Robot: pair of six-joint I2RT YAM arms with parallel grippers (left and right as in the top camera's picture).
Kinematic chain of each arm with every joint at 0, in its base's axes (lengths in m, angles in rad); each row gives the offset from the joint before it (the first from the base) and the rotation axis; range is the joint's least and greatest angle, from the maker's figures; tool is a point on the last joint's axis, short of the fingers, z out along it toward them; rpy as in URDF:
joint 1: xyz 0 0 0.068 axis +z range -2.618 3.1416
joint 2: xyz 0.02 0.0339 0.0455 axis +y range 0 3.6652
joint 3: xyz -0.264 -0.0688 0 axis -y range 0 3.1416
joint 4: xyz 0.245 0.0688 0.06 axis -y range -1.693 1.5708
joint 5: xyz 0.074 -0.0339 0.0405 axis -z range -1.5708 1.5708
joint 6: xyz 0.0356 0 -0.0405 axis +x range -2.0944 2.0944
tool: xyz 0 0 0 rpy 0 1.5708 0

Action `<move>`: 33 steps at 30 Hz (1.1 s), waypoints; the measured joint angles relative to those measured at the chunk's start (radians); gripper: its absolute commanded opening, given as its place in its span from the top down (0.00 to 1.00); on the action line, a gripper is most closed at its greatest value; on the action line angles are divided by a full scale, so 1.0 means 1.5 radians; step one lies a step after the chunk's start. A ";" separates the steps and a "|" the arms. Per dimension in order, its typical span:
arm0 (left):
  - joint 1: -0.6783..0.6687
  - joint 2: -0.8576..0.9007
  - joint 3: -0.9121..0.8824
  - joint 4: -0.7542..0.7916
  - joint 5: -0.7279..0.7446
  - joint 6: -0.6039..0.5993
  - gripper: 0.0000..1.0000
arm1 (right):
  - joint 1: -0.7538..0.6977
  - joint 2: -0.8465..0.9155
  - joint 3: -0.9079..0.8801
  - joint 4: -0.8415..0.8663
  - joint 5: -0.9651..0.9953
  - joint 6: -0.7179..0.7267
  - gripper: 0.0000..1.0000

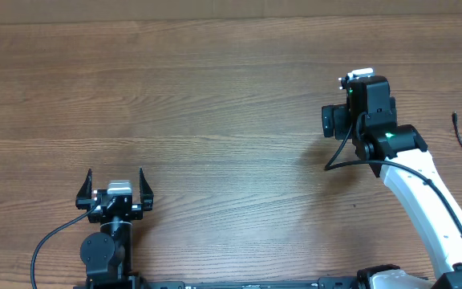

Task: Untangle cables

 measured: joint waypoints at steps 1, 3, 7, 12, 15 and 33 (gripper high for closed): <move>0.000 0.000 0.000 0.000 0.000 0.000 0.01 | 0.000 0.000 0.000 0.001 0.000 0.000 0.00; 0.000 0.000 0.000 0.000 -0.001 -0.001 0.00 | 0.000 0.000 0.000 0.000 0.000 0.000 0.00; 0.000 0.000 0.000 0.000 -0.003 -0.038 0.00 | 0.000 0.000 0.000 0.001 0.000 0.000 0.00; 0.000 0.000 0.000 0.000 -0.010 -0.109 0.00 | 0.000 0.000 0.000 0.001 0.000 0.000 0.00; 0.000 0.000 0.000 0.000 -0.012 -0.123 0.00 | 0.000 0.000 0.000 0.001 0.000 0.000 0.00; 0.000 0.000 0.000 0.000 -0.012 -0.126 0.00 | 0.000 0.000 0.000 0.001 0.000 0.000 0.00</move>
